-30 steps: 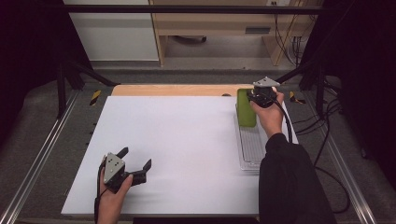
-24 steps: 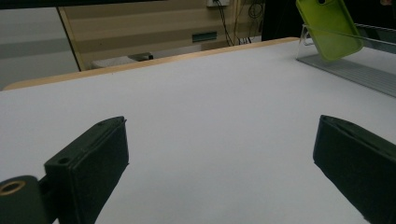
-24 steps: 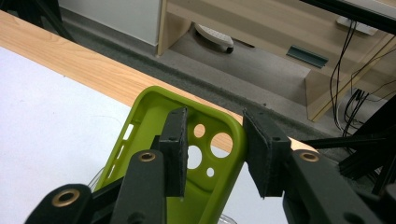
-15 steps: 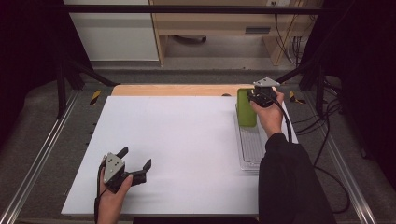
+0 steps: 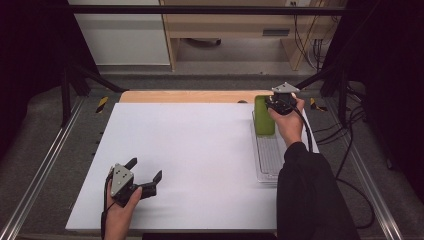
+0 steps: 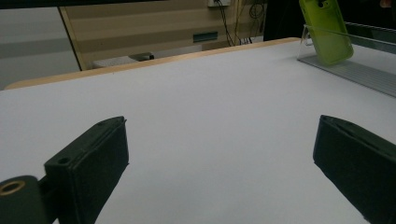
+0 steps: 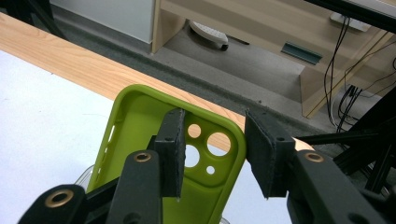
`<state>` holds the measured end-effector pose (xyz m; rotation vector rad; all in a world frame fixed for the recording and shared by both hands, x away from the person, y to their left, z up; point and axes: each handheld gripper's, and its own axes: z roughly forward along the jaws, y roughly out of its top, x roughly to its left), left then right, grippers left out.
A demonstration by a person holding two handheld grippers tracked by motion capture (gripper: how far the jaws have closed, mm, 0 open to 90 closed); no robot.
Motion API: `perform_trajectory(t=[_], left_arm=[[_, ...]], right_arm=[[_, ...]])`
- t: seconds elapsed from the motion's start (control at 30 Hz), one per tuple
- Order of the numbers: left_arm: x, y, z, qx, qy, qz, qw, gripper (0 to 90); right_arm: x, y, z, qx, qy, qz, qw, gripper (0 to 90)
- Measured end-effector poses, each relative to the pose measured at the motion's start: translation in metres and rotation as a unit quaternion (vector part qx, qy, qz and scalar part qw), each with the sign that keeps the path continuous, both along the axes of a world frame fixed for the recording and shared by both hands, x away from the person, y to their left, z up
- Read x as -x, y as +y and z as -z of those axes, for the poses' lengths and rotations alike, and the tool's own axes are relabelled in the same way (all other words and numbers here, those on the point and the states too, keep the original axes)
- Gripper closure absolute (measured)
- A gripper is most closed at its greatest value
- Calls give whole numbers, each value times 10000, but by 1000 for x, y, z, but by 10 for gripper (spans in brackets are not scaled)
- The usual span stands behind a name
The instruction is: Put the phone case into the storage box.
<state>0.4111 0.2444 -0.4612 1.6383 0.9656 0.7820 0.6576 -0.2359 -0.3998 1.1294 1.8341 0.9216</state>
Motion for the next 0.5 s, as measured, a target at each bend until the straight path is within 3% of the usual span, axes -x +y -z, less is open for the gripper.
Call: perform_trajectory(t=[0.5], left_arm=[[0, 0, 0, 17, -8, -8, 10000, 30]], right_arm=[[-1, -1, 1, -9, -8, 53, 10000, 576]])
